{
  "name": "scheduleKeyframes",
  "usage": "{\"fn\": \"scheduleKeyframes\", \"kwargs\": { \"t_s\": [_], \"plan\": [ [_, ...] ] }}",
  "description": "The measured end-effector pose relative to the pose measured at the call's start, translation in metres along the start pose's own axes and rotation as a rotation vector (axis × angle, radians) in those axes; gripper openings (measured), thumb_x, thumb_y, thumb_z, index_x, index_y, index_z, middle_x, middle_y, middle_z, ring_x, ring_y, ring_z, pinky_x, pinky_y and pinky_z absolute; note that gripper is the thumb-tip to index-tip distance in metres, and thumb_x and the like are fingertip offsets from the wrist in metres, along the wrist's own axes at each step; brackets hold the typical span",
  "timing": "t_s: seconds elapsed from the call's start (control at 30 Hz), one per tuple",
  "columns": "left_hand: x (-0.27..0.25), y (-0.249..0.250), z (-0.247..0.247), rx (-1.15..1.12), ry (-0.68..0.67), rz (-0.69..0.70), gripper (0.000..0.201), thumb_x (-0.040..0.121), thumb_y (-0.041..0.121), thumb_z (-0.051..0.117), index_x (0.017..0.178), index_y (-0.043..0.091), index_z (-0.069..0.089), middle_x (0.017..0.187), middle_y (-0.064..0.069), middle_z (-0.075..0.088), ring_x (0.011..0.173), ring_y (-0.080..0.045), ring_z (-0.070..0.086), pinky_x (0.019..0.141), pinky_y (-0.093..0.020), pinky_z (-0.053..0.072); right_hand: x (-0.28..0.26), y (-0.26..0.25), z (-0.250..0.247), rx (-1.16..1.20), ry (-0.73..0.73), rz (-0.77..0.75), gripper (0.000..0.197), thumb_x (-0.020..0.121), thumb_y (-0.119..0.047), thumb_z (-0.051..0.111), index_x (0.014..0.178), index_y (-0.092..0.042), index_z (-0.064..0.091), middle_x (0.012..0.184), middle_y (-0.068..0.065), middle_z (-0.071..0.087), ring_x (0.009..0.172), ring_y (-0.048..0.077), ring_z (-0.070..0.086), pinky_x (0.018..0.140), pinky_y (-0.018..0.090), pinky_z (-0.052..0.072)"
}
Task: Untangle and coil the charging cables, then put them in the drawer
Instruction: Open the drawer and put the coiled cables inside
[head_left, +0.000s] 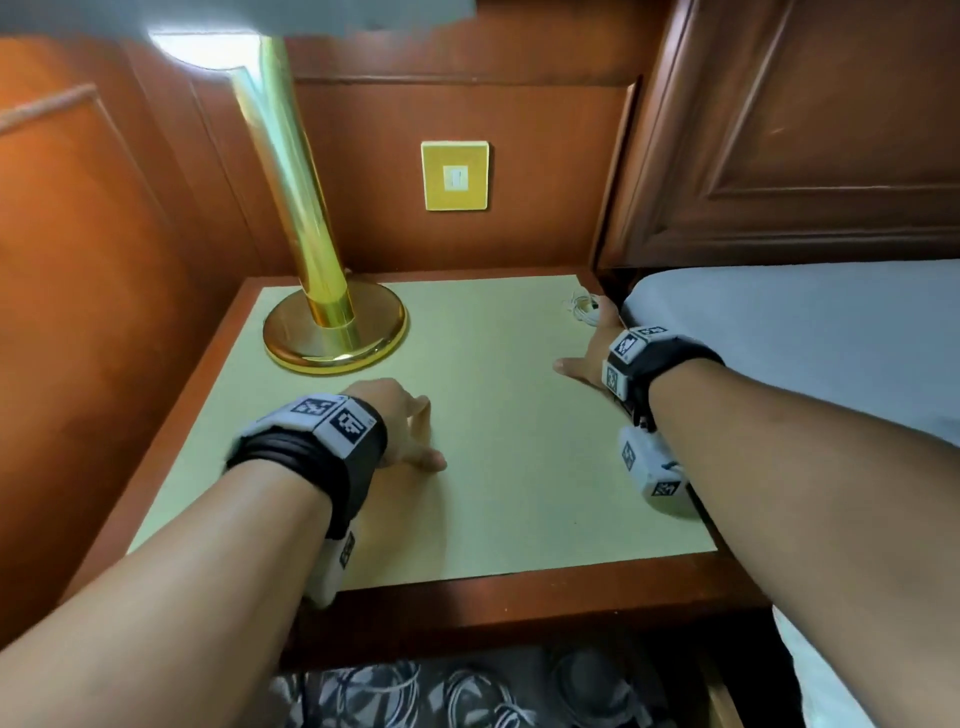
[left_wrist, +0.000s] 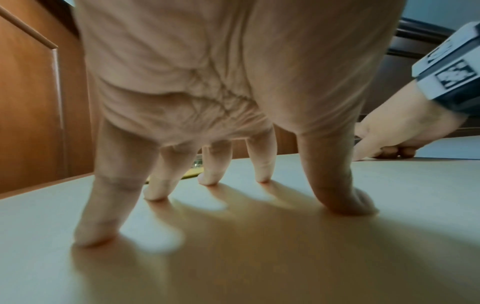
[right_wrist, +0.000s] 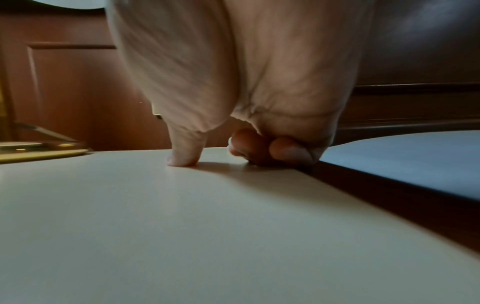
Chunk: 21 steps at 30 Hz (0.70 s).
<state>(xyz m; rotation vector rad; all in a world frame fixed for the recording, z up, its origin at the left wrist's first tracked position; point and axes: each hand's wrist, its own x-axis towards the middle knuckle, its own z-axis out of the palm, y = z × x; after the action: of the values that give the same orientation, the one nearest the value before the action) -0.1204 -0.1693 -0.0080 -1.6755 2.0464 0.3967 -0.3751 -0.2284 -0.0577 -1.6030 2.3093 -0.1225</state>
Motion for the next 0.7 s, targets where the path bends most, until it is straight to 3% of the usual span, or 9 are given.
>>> {"fn": "scheduleKeyframes", "kwargs": {
  "t_s": [0.07,0.17,0.33,0.43,0.53,0.57,0.63,0.7],
  "plan": [
    [0.011,-0.003,-0.002,0.007,0.005,0.003,0.094,0.084,0.066,0.064,0.159,0.029,0.019,0.154,-0.005,0.043,0.134,-0.027,0.048,0.107,-0.036,0.043,0.013,-0.005,-0.008,-0.071,-0.011,-0.012,0.111,0.091,-0.053,0.065,0.157,-0.009,-0.013,0.168,0.008,-0.003,0.154,0.029,0.012,0.122,0.040,0.018],
    [0.020,-0.006,-0.002,0.001,0.018,0.004,0.097,0.082,0.066,0.066,0.159,0.030,0.019,0.153,-0.004,0.044,0.134,-0.027,0.048,0.107,-0.036,0.043,0.015,-0.010,-0.018,-0.151,-0.011,-0.093,0.085,0.100,-0.051,0.050,0.158,-0.008,0.007,0.167,0.011,0.011,0.153,0.029,0.016,0.120,0.038,0.017],
    [0.009,-0.005,0.005,0.013,0.028,-0.004,0.084,0.091,0.063,0.057,0.158,0.026,0.023,0.151,-0.009,0.043,0.134,-0.029,0.047,0.107,-0.039,0.043,-0.012,-0.011,-0.026,-0.146,-0.108,-0.103,0.045,0.105,-0.027,0.049,0.145,-0.010,0.041,0.147,0.008,0.044,0.134,0.030,0.046,0.107,0.029,0.033],
    [-0.010,-0.001,0.023,0.000,0.063,-0.014,0.064,0.098,0.057,0.048,0.151,0.025,0.034,0.148,-0.012,0.041,0.131,-0.032,0.047,0.104,-0.042,0.045,-0.049,-0.004,-0.025,-0.082,-0.138,-0.089,0.026,0.104,-0.021,0.050,0.129,-0.015,0.046,0.113,0.009,0.045,0.099,0.023,0.047,0.080,0.027,0.040],
    [-0.039,0.002,0.048,-0.034,0.064,-0.037,0.053,0.098,0.054,0.049,0.141,0.023,0.044,0.139,-0.013,0.043,0.120,-0.034,0.053,0.096,-0.043,0.049,-0.103,0.006,-0.015,-0.074,-0.183,-0.081,0.024,0.102,-0.026,0.053,0.122,-0.012,0.049,0.093,0.004,0.049,0.073,0.018,0.045,0.055,0.027,0.031],
    [-0.056,0.004,0.056,-0.047,0.055,-0.013,0.050,0.098,0.051,0.050,0.138,0.021,0.047,0.132,-0.013,0.046,0.115,-0.032,0.054,0.091,-0.041,0.049,-0.121,0.010,-0.010,-0.075,-0.207,-0.099,0.027,0.100,-0.028,0.055,0.122,-0.013,0.050,0.093,0.003,0.053,0.071,0.016,0.045,0.055,0.027,0.031],
    [-0.093,0.004,0.065,-0.062,0.043,0.054,0.044,0.099,0.045,0.053,0.130,0.014,0.055,0.114,-0.011,0.054,0.101,-0.028,0.055,0.082,-0.034,0.046,-0.163,0.012,0.000,-0.060,-0.258,-0.165,0.026,0.097,-0.030,0.059,0.118,-0.016,0.051,0.106,0.005,0.058,0.081,0.018,0.051,0.063,0.028,0.036],
    [-0.133,0.001,0.072,-0.093,0.041,0.090,0.043,0.099,0.045,0.055,0.128,0.014,0.063,0.114,-0.009,0.065,0.103,-0.027,0.060,0.083,-0.031,0.046,-0.210,0.009,0.007,-0.072,-0.317,-0.280,0.022,0.096,-0.030,0.063,0.108,-0.017,0.050,0.110,0.004,0.057,0.091,0.020,0.051,0.072,0.027,0.035]
  ]
}}
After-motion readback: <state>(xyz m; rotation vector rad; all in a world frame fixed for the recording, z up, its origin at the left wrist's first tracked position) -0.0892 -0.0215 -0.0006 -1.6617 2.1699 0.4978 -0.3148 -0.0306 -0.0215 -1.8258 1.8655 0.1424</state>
